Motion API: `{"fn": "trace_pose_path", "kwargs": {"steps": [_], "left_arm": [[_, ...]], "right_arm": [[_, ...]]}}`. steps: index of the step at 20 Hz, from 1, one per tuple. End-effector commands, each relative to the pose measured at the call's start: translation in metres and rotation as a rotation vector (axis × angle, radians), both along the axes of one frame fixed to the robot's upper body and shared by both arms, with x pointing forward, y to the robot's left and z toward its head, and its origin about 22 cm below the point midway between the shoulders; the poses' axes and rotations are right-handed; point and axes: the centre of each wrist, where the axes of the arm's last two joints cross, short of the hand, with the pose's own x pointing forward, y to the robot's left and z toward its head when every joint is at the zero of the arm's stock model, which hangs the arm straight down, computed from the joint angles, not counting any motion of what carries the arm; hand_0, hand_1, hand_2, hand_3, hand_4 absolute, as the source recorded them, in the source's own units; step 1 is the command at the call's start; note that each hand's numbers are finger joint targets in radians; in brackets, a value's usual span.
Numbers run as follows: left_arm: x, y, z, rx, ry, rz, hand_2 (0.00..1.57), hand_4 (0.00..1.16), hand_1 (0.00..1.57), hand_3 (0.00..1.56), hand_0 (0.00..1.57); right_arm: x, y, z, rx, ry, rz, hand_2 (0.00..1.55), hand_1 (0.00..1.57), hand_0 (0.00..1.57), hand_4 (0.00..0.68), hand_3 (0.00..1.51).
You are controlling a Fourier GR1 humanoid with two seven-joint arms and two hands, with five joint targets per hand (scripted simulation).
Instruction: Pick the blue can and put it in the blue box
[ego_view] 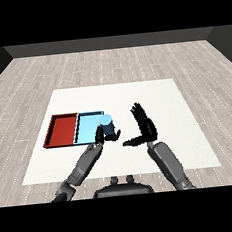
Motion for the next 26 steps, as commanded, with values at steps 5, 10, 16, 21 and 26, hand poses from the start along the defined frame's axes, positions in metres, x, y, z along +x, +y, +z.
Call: {"fn": "trace_pose_path", "kwargs": {"steps": [5, 10, 16, 21, 26], "left_arm": [[0.023, 0.055, 0.007, 0.054, 0.015, 0.108, 1.57, 1.14, 1.57, 1.49, 1.57], [0.032, 0.089, 0.01, 0.129, 0.079, 0.214, 1.57, 1.13, 1.57, 1.49, 1.57], [0.031, 0.152, -0.014, 0.155, 0.274, 0.336, 1.57, 1.09, 1.57, 1.5, 1.57], [0.061, 0.155, -0.005, 0.257, 0.376, 0.377, 1.57, 1.05, 1.57, 1.49, 1.57], [0.073, 0.148, 0.002, 0.356, 0.517, 0.45, 1.54, 0.97, 1.57, 1.41, 1.57]], "right_arm": [[-0.033, -0.072, 0.022, 0.062, -0.065, -0.129, 0.0, 0.0, 0.0, 0.0, 0.0], [-0.038, -0.097, 0.005, 0.046, -0.032, -0.207, 0.0, 0.0, 0.0, 0.0, 0.0], [-0.023, -0.095, -0.001, 0.015, -0.019, -0.241, 0.0, 0.0, 0.0, 0.0, 0.0], [-0.027, -0.083, -0.004, 0.049, -0.004, -0.252, 0.0, 0.0, 0.0, 0.0, 0.0], [0.008, -0.105, -0.014, 0.054, 0.037, -0.27, 0.0, 0.0, 0.0, 0.0, 0.0]]}}
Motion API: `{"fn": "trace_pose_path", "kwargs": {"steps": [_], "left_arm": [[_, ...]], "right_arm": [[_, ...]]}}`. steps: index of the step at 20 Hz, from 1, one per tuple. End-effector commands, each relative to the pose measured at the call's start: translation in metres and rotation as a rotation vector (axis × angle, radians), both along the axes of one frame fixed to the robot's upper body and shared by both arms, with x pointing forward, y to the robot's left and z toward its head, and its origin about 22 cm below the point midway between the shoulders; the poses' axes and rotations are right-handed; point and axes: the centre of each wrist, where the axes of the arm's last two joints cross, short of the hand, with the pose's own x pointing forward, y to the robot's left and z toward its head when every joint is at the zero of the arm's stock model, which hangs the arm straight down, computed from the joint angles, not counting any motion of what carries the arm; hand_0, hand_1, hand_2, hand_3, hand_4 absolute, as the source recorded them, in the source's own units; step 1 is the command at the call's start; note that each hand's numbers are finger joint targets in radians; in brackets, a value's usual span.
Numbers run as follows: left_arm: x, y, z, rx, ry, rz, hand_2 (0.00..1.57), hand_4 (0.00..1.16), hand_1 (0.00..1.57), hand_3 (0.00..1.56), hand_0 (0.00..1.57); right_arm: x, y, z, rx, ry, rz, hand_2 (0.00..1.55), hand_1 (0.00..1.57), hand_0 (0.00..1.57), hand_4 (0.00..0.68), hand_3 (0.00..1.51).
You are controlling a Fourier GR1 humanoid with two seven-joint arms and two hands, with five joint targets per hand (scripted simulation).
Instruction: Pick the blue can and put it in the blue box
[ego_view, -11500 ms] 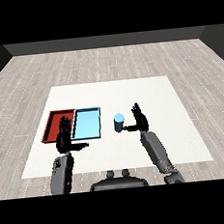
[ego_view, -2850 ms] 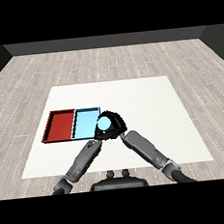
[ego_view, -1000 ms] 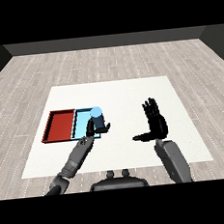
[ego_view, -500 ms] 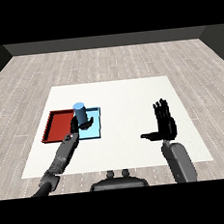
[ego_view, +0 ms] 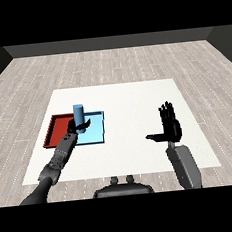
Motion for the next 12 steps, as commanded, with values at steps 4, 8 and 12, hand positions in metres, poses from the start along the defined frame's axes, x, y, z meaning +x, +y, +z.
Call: {"fn": "trace_pose_path", "kwargs": {"steps": [4, 8, 12], "left_arm": [[0.0, -0.032, -0.015, 0.097, 0.198, 0.028, 1.47, 0.94, 1.57, 1.19, 1.57], [-0.022, -0.011, -0.038, 0.068, 0.286, -0.031, 1.41, 0.87, 1.48, 0.88, 1.48], [-0.035, -0.022, -0.054, 0.024, 0.37, 0.007, 1.43, 0.78, 1.57, 0.0, 1.57]], "right_arm": [[0.019, -0.006, -0.009, 0.018, 0.029, -0.02, 0.0, 0.0, 0.0, 0.0, 0.0], [0.004, -0.015, -0.019, 0.031, 0.031, -0.027, 0.0, 0.0, 0.0, 0.0, 0.0], [0.012, -0.004, -0.018, 0.049, 0.018, -0.013, 0.0, 0.0, 0.0, 0.0, 0.0]]}}
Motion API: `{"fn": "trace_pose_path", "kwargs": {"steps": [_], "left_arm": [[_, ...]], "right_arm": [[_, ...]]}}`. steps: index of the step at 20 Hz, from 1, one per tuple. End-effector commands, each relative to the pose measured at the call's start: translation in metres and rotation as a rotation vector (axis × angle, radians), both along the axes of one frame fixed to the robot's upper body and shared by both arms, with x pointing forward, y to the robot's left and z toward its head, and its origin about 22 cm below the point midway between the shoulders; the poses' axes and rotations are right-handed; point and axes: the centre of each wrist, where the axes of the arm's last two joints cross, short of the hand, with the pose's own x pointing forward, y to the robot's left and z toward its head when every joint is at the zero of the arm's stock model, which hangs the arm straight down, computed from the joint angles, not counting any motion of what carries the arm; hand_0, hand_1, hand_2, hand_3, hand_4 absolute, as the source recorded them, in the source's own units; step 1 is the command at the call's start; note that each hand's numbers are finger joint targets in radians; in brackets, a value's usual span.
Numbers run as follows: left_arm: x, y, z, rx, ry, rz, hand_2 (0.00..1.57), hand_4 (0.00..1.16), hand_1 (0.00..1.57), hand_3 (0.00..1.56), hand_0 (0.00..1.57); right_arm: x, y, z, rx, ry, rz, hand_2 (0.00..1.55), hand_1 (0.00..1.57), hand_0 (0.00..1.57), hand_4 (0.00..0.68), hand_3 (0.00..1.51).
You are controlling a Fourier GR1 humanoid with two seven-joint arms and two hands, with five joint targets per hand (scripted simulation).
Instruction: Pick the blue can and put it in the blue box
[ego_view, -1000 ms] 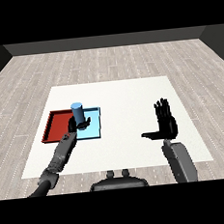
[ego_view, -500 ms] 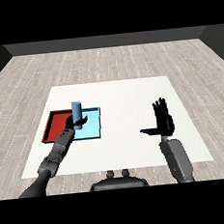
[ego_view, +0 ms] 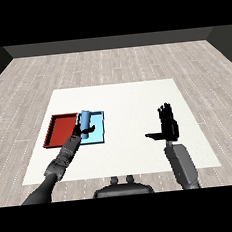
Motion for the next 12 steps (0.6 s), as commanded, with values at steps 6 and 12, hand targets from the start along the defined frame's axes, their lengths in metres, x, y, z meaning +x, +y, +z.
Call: {"fn": "trace_pose_path", "kwargs": {"steps": [6, 12], "left_arm": [[-0.024, 0.002, -0.026, 0.023, 0.172, 0.021, 0.0, 0.59, 0.0, 0.0, 0.0], [-0.02, 0.003, -0.021, 0.07, -0.024, 0.139, 0.0, 0.0, 0.0, 0.0, 0.0]], "right_arm": [[0.005, -0.001, 0.008, 0.014, -0.019, 0.013, 0.0, 0.0, 0.0, 0.0, 0.0], [-0.004, -0.007, 0.005, 0.021, -0.006, 0.03, 0.0, 0.0, 0.0, 0.0, 0.0]]}}
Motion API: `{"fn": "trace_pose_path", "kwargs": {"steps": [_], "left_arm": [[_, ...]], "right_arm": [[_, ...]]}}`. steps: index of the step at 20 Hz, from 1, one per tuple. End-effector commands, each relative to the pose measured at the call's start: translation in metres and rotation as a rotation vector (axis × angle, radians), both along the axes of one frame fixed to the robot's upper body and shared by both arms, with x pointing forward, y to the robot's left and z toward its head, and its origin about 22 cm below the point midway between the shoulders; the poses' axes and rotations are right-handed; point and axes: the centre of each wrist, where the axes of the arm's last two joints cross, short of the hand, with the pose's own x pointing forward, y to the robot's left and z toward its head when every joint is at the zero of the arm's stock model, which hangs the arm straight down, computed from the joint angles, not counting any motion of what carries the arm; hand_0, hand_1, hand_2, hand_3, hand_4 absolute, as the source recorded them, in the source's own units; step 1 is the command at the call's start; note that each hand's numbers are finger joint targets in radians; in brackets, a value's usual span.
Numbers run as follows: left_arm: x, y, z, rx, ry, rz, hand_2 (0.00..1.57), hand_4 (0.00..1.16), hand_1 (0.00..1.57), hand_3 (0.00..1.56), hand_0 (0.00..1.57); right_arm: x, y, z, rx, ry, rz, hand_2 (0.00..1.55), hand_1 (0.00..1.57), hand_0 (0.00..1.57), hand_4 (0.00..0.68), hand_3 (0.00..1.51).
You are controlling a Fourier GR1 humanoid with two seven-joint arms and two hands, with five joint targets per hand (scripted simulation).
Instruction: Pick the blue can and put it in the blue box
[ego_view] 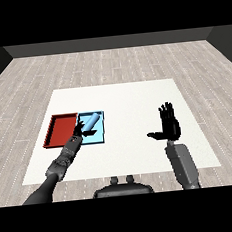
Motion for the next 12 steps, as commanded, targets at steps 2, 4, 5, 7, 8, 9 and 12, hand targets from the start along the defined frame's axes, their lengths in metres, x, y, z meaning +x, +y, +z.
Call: {"fn": "trace_pose_path", "kwargs": {"steps": [2, 4, 5, 7, 8, 9, 12], "left_arm": [[-0.018, 0.007, -0.017, 0.053, -0.166, 0.173, 0.0, 0.0, 0.0, 0.0, 0.0], [0.003, 0.013, 0.009, 0.022, -0.371, 0.186, 0.0, 0.0, 0.0, 0.0, 0.0], [-0.001, 0.007, 0.006, 0.023, -0.457, 0.171, 0.0, 0.0, 0.0, 0.0, 0.0], [0.015, -0.005, 0.028, -0.039, -0.604, 0.098, 0.0, 0.0, 0.0, 0.0, 0.0], [0.012, 0.001, 0.028, -0.062, -0.674, 0.036, 0.0, 0.0, 0.0, 0.0, 0.0], [0.012, -0.015, 0.029, -0.145, -0.708, -0.022, 0.0, 0.0, 0.0, 0.0, 0.0], [-0.003, -0.016, 0.022, -0.206, -0.85, -0.139, 0.0, 0.0, 0.0, 0.0, 0.0]], "right_arm": [[0.007, 0.018, 0.008, 0.035, -0.018, 0.003, 0.0, 0.0, 0.0, 0.0, 0.0], [0.002, 0.002, 0.002, 0.033, -0.026, 0.022, 0.0, 0.0, 0.0, 0.0, 0.0], [-0.002, 0.003, -0.002, 0.013, 0.005, 0.009, 0.0, 0.0, 0.0, 0.0, 0.0], [-0.004, -0.003, 0.005, -0.001, -0.036, -0.001, 0.0, 0.0, 0.0, 0.0, 0.0], [-0.002, 0.004, 0.0, 0.014, -0.013, 0.015, 0.0, 0.0, 0.0, 0.0, 0.0], [0.004, 0.0, 0.011, 0.019, -0.019, 0.03, 0.0, 0.0, 0.0, 0.0, 0.0], [-0.01, -0.001, 0.001, -0.029, 0.001, 0.016, 0.0, 0.0, 0.0, 0.0, 0.0]]}}
